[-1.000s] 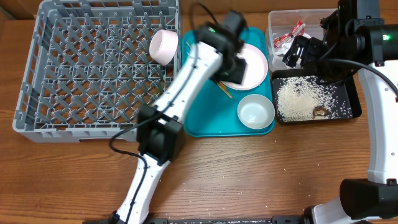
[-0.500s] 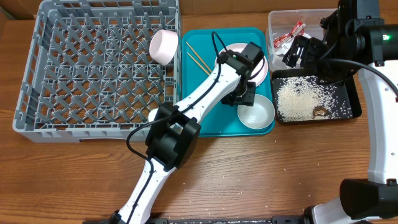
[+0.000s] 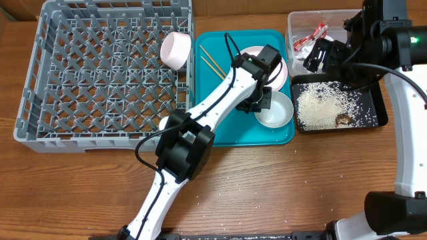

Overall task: Sort waste into correct bins and load items into the dishwasher
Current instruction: 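Grasp the pale green bowl with the left gripper and lift it, then lower the pale green bowl into the rack with the left gripper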

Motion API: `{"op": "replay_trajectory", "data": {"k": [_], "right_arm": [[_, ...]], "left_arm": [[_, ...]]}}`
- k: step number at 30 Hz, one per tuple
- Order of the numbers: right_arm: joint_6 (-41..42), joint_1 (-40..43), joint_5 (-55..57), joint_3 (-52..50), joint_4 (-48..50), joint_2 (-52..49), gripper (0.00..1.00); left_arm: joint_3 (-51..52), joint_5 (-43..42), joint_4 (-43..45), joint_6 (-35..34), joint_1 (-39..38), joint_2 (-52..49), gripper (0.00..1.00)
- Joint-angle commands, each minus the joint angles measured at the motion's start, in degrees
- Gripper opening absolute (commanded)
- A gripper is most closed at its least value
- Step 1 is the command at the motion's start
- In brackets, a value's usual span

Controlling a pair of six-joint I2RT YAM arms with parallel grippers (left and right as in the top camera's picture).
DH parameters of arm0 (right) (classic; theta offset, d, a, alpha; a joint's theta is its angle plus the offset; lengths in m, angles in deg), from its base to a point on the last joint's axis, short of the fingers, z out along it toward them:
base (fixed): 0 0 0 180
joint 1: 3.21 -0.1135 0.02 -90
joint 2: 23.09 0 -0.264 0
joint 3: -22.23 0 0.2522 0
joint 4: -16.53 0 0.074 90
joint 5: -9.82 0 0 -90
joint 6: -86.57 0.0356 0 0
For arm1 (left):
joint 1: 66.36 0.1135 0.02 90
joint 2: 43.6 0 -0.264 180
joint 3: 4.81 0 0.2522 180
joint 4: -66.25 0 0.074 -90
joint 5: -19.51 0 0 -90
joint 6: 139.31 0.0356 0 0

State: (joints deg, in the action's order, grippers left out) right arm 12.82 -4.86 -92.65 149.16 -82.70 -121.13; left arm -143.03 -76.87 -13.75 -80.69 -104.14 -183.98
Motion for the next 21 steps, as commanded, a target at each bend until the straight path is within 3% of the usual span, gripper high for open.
{"op": "replay_trajectory", "data": {"k": [1,9,15,21], "right_arm": [[-0.20,-0.26,0.42,-0.28,0.26,0.52,1.00],[-0.20,-0.26,0.44,-0.28,0.26,0.52,1.00],[-0.20,-0.26,0.44,-0.28,0.26,0.52,1.00],[-0.20,-0.26,0.44,-0.28,0.26,0.50,1.00]], "left_arm": [[-0.70,1.57,-1.66,1.49,0.31,1.51,0.04],[-3.13,14.60,-8.96,3.10,3.52,13.40,0.04],[-3.13,38.10,-13.05,3.10,8.09,22.49,0.04],[-1.01,58.99,-17.68,1.90,11.91,22.56,0.04]]}}
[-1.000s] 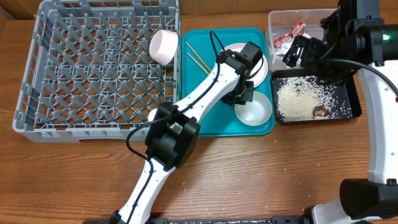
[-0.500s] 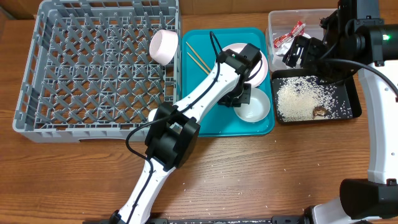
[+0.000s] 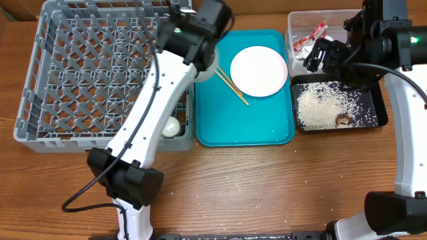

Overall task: Sort waste into correct bins and load items into the dishwasher
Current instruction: 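Lower the pale green bowl into the rack with the left gripper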

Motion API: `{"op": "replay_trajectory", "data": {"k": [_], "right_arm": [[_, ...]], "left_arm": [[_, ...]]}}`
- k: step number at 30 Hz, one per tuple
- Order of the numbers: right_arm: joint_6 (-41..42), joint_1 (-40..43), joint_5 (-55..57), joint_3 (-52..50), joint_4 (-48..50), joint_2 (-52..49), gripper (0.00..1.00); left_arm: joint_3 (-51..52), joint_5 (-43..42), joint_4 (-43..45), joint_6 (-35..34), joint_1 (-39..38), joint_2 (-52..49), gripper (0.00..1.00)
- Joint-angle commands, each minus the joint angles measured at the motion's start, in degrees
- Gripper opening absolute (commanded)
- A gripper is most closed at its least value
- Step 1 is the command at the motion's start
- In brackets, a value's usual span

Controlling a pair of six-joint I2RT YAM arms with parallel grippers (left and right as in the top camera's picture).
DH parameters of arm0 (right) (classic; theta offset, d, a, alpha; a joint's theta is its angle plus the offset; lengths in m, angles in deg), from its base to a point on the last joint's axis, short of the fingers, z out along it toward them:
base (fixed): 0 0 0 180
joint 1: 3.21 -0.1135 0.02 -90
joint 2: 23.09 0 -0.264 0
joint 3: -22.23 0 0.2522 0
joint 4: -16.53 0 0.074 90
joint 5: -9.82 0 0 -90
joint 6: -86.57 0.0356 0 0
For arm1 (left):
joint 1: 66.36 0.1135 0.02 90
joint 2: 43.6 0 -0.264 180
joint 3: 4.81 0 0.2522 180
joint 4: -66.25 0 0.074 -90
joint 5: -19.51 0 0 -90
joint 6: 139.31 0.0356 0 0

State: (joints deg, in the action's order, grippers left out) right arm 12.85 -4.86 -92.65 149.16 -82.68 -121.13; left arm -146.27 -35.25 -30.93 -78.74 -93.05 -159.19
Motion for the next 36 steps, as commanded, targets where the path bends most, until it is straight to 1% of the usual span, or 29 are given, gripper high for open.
{"op": "replay_trajectory", "data": {"k": [1,4,8,13,17,24,31,36], "right_arm": [[-0.22,-0.26,0.44,-0.28,0.24,0.52,1.00],[-0.22,-0.26,0.44,-0.28,0.24,0.50,1.00],[-0.22,-0.26,0.44,-0.28,0.24,0.50,1.00],[-0.22,-0.26,0.42,-0.28,0.24,0.50,1.00],[-0.22,-0.26,0.44,-0.28,0.24,0.50,1.00],[-0.22,-0.26,0.42,-0.28,0.24,0.52,1.00],[-0.22,-0.26,0.42,-0.28,0.24,0.50,1.00],[-0.22,-0.26,0.44,-0.28,0.24,0.50,1.00]], "left_arm": [[3.28,19.91,-0.48,-1.09,1.16,-2.27,0.04],[7.45,26.47,0.24,-4.57,1.62,-2.27,0.04],[13.14,31.74,0.46,-6.93,1.27,-2.27,0.04],[20.96,40.76,-1.05,-16.98,-0.09,-2.27,0.04],[25.14,42.21,0.31,-20.65,-0.33,-2.27,0.04],[28.50,42.86,4.35,-20.92,-0.33,-2.27,0.04],[29.88,47.19,7.87,-20.70,-0.33,-2.27,0.04],[31.47,47.25,11.65,-18.49,-0.33,-2.27,0.04]]}}
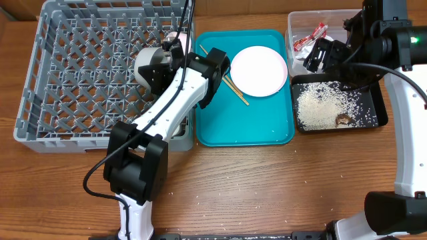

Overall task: Sort waste into correct bins and load items into the dishwasher
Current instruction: 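Lower the pale green bowl into the rack with the left gripper, then grasp the edge of the pink plate with the left gripper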

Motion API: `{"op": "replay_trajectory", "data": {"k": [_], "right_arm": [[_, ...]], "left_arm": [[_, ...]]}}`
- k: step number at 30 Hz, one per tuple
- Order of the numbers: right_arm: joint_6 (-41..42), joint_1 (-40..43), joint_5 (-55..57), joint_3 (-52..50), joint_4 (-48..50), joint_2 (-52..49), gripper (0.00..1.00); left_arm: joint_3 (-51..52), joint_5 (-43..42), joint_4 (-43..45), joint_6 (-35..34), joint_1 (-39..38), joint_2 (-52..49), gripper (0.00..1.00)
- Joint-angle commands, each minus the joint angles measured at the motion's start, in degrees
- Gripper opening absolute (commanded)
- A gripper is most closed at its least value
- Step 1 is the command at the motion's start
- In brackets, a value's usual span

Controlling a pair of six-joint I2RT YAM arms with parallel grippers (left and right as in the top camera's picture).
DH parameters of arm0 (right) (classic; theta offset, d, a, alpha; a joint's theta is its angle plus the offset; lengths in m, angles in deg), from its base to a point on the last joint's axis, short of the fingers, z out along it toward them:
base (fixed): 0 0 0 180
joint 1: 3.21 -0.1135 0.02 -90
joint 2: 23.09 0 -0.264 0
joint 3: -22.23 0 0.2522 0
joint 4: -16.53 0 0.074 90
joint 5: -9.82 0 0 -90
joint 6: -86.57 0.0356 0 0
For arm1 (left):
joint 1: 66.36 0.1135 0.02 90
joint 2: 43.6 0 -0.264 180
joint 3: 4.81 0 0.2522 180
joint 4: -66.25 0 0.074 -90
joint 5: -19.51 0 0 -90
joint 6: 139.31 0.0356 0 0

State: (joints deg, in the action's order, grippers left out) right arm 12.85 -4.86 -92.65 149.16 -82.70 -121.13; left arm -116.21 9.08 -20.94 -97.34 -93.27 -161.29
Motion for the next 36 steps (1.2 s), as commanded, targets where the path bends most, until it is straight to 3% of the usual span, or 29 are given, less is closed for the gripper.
{"op": "replay_trajectory", "data": {"k": [1,17,24,25,28,36], "right_arm": [[-0.22,-0.26,0.42,-0.28,0.26,0.52,1.00],[-0.22,-0.26,0.42,-0.28,0.26,0.52,1.00],[-0.22,-0.26,0.44,-0.28,0.26,0.50,1.00],[-0.22,-0.26,0.44,-0.28,0.26,0.52,1.00],[-0.22,-0.26,0.44,-0.28,0.26,0.50,1.00],[-0.22,-0.26,0.42,-0.28,0.26,0.52,1.00]], "left_arm": [[2.03,2.93,2.62,0.70,-0.11,-0.17,0.04],[8.02,3.28,5.16,0.90,-0.70,-0.17,0.04],[8.02,-0.68,4.44,2.25,-4.42,-0.17,0.07],[8.00,-1.20,4.42,2.58,-5.01,-0.17,0.10],[8.00,-3.85,4.22,5.90,-6.19,-0.17,0.45],[7.78,-14.38,4.31,12.31,-6.25,-0.15,0.66]]}}
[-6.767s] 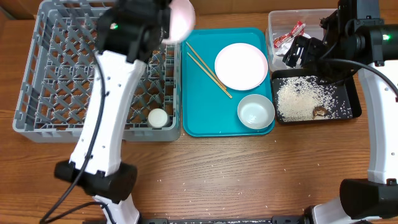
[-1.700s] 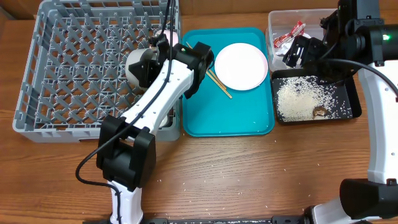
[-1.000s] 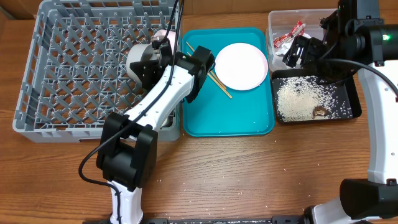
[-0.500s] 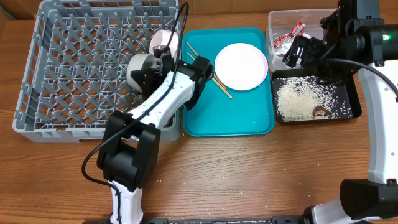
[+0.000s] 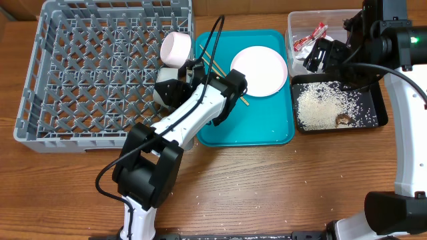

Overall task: Sort waste into correct bins and load items into the dishwasher
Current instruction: 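Grasp the edge of the pink plate with the left gripper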

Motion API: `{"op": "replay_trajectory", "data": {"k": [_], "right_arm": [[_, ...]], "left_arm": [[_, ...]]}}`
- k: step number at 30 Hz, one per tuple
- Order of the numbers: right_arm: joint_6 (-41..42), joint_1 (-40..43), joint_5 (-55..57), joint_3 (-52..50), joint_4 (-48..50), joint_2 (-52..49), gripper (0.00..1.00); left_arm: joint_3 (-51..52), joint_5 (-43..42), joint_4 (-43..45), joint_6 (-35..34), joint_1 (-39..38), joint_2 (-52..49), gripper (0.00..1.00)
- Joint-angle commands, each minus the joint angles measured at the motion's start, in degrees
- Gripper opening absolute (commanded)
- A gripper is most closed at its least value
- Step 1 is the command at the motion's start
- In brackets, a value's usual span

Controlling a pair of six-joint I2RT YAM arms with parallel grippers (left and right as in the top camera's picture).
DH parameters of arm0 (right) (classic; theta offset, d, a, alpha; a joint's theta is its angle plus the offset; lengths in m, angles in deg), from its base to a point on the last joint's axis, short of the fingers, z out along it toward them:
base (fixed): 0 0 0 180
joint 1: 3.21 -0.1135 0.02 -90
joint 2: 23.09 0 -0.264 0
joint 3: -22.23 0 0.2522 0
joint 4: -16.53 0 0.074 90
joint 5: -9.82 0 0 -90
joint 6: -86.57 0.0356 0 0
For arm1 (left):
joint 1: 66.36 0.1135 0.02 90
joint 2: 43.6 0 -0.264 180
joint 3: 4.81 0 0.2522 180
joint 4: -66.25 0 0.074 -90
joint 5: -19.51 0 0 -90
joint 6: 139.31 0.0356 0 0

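Observation:
In the overhead view my left gripper (image 5: 172,91) reaches over the right edge of the grey dish rack (image 5: 47,127). It is shut on a small white bowl (image 5: 160,95), held low among the rack's pegs. A pink-and-white cup (image 5: 176,49) lies in the rack's far right corner. On the teal tray (image 5: 267,130) are a white plate (image 5: 259,71) and wooden chopsticks (image 5: 212,61), partly under the left arm. My right gripper (image 5: 312,61) hovers at the near edge of the clear bin (image 5: 297,23); its jaws cannot be made out.
The clear bin holds a red-and-white wrapper (image 5: 310,39). A black tray (image 5: 377,107) with spilled rice (image 5: 319,107) sits right of the teal tray. Rice grains dot the wooden table near the front. The left arm's links cross the rack's near right corner.
My left gripper and the small white bowl have shifted from the rack's upper right area to a spot nearer and further right. The pink cup shows again. The right arm has not moved.
My left gripper was first at the small white bowl on the teal tray beside the plate. Then the bowl was gone from the tray and the arm was over the rack's far right corner. Later it held the bowl over the rack, and now low at the right edge.

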State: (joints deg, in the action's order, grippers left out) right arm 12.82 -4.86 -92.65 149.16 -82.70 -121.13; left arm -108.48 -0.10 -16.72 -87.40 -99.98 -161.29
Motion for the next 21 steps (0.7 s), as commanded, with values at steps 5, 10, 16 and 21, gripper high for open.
{"op": "replay_trajectory", "data": {"k": [5,10,16,21], "right_arm": [[-0.20,-0.26,0.44,-0.28,0.26,0.50,1.00],[-0.20,-0.26,0.42,-0.28,0.26,0.52,1.00],[-0.20,-0.26,0.44,-0.28,0.26,0.50,1.00],[-0.20,-0.26,0.42,-0.28,0.26,0.50,1.00]], "left_arm": [[-2.40,-15.02,0.31,8.04,0.59,-0.15,0.75],[-7.69,-25.66,0.02,12.68,0.61,-0.15,0.77],[-19.58,-42.80,0.17,16.46,0.98,-0.13,0.75],[-24.79,-65.22,5.88,16.04,1.88,-0.13,0.60]]}}
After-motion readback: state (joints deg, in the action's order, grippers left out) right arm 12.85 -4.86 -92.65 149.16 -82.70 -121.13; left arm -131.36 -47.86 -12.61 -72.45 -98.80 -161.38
